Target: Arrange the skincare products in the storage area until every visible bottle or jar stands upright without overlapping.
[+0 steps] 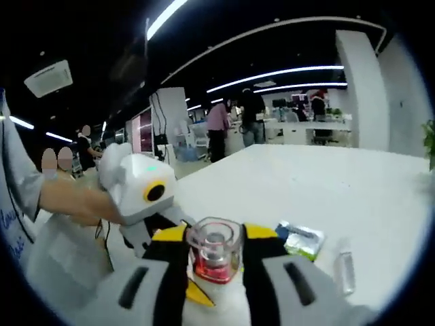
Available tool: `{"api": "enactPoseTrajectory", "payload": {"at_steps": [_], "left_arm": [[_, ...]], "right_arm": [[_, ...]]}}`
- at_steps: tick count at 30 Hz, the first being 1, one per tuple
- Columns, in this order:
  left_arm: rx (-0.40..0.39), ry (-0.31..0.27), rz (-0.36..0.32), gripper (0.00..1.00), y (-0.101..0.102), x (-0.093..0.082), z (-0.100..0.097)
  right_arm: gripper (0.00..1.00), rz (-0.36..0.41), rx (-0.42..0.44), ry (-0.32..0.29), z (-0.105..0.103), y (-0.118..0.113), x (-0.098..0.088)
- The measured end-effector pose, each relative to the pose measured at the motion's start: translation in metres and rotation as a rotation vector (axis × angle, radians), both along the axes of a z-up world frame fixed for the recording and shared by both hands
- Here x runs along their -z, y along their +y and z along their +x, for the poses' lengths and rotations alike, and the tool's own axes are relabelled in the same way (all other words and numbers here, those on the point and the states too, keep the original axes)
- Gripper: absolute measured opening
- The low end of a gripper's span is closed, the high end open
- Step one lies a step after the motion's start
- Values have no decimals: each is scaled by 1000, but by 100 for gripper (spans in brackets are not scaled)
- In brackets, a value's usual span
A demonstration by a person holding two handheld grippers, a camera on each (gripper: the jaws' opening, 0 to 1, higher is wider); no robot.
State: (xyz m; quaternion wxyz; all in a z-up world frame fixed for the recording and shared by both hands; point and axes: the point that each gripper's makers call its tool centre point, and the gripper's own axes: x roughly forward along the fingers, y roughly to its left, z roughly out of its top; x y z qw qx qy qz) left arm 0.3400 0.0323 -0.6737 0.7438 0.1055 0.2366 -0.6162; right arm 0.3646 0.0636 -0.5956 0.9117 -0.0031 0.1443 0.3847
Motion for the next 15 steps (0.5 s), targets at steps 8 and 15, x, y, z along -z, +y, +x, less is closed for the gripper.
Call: {"api": "enactPoseTrajectory", "payload": {"at_steps": [8, 15], "left_arm": [[11, -73, 31, 26, -6, 1, 11], [13, -88, 37, 26, -9, 2, 17]], "right_arm": [[30, -75, 27, -52, 5, -4, 1], [30, -112, 47, -74, 10, -7, 2]]}}
